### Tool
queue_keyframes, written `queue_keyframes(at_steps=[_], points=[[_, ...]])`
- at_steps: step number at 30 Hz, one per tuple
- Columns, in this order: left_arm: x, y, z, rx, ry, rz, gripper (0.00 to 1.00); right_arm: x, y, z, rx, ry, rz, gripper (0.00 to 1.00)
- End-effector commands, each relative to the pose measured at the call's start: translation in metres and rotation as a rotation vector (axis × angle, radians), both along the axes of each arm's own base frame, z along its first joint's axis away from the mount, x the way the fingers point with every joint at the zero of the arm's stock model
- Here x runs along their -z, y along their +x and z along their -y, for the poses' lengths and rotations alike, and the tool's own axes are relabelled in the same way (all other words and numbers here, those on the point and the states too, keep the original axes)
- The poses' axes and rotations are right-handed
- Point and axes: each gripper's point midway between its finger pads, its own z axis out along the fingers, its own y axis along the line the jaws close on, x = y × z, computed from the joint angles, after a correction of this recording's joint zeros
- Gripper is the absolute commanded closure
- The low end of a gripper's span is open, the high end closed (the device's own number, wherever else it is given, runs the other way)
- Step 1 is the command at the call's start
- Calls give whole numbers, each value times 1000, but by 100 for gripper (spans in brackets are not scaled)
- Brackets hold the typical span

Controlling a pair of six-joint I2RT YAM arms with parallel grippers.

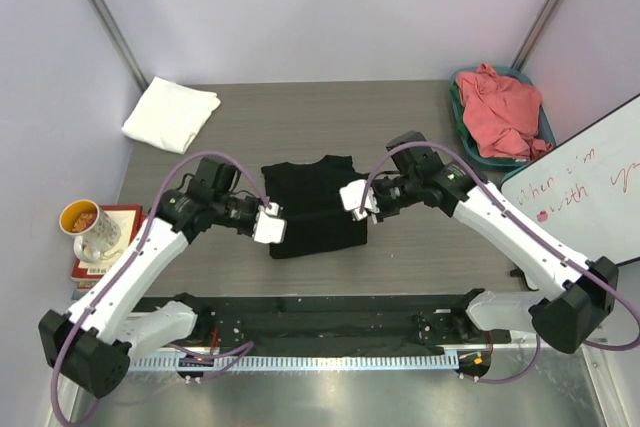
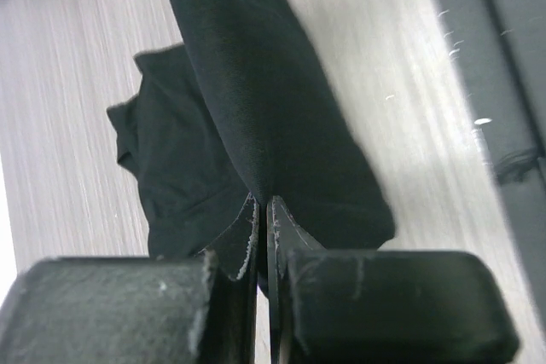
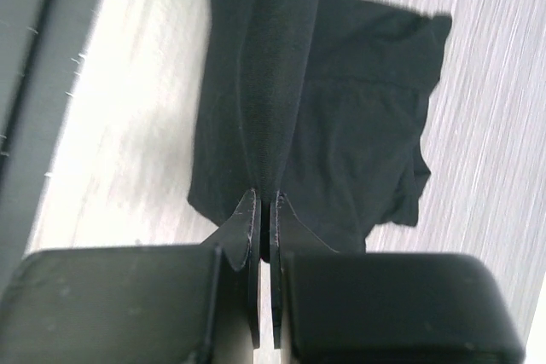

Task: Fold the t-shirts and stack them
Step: Fold the long partially folded tshirt into a neat square

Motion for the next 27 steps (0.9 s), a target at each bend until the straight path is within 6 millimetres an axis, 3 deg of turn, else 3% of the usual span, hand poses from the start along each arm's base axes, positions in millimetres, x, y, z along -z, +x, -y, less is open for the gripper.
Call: queue_keyframes(at_steps=[1,5,10,19,27], points=[[2,45,9,-62,10,85,100,6,39,0,70,-49,112,99],[7,78,13,-93,25,132,100,17,67,0,115,-81,135,99],[10,111,13,-131,19,136,100,23,87,-1,139,-77,186,99],[10,144,4,-164,22,163,100,27,136,-2,198,-63,235,99],[27,175,1,-180,44,153,100,39,170,-6,231,-58,251,99]])
